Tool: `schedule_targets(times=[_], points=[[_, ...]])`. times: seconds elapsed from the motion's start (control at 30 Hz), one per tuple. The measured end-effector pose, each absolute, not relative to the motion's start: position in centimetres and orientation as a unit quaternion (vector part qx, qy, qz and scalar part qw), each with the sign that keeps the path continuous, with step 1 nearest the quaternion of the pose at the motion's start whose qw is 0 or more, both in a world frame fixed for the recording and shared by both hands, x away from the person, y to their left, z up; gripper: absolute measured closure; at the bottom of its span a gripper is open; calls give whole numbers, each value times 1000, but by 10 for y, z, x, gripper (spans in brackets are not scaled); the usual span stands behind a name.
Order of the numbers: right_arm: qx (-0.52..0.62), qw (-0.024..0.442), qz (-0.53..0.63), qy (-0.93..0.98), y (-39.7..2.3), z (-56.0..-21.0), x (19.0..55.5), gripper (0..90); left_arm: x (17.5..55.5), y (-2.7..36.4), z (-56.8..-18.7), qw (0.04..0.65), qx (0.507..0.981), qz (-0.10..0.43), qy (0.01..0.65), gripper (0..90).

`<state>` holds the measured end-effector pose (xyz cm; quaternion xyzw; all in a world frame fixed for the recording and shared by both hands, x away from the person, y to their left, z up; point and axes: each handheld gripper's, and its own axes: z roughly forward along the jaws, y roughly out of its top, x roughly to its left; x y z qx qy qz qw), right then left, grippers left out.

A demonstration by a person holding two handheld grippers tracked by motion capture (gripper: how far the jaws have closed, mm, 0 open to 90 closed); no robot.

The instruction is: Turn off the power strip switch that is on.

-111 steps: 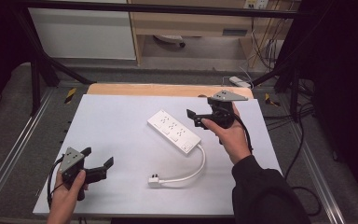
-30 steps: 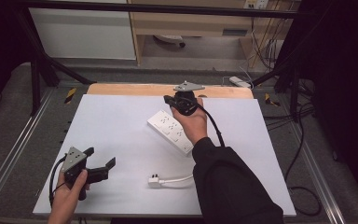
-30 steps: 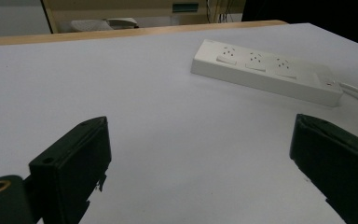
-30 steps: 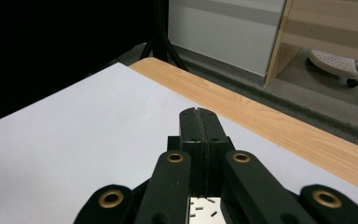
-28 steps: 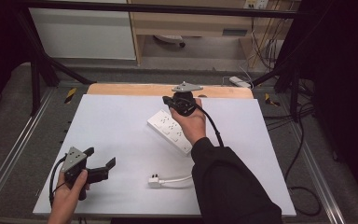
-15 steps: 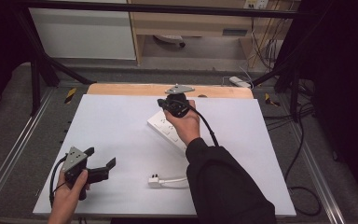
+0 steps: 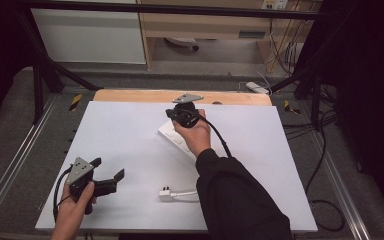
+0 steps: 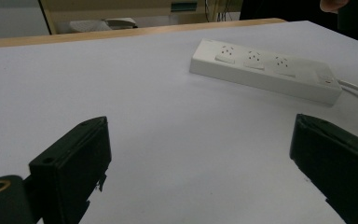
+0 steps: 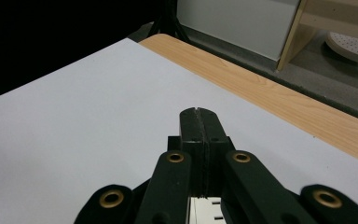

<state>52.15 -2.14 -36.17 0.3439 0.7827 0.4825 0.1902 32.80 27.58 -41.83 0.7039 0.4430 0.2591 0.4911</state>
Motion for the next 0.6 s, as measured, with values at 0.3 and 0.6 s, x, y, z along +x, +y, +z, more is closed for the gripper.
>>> schedule_targets(times=[0.3,0.6], points=[[345,185,476,788,-18,-368,522,900,328,276,-418,491,703,260,444,51],[347,184,470,791,-16,-372,523,900,328,275,-418,490,704,264,441,51]])
